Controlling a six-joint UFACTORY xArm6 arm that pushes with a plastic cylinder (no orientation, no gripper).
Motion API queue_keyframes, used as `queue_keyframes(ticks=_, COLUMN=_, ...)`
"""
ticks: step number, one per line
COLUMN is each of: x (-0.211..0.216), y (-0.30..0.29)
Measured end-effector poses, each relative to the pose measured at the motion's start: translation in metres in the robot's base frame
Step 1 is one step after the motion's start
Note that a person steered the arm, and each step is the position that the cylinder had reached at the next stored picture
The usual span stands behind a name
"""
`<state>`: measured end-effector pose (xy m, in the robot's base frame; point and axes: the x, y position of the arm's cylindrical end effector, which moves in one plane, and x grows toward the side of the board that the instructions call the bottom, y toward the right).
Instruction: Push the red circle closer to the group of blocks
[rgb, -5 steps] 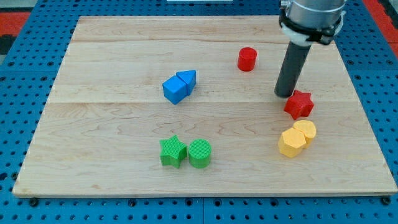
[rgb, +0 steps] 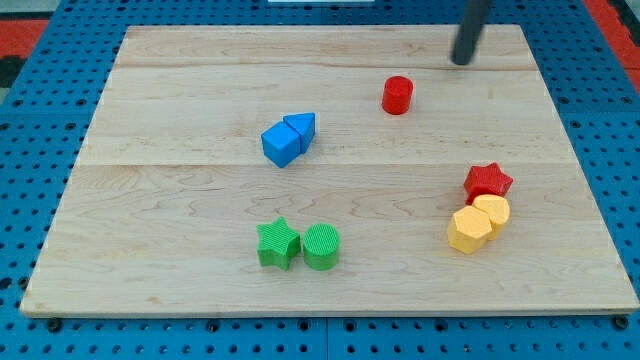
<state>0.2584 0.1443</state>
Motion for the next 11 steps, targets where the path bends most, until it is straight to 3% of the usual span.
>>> queue_keyframes(ticks=1, x=0.054, y=-0.060)
queue_keyframes(ticks=2, x=0.117, y=-0.085)
queue_keyframes(ticks=3, x=0.120, y=-0.061)
queue_keyframes(ticks=4, x=0.159, y=-0.063)
queue_keyframes(ticks=5, x=0.139, y=-0.103)
queue_keyframes(ticks=6, x=0.189, y=-0.055)
queue_keyframes(ticks=7, x=0.203, y=-0.038)
queue_keyframes(ticks=8, x=0.165, y=-0.036)
queue_keyframes(ticks=9, x=0.158, y=-0.021)
queue_keyframes(ticks=10, x=0.206, y=-0.021)
queue_keyframes(ticks=11, x=0.180, y=-0.084)
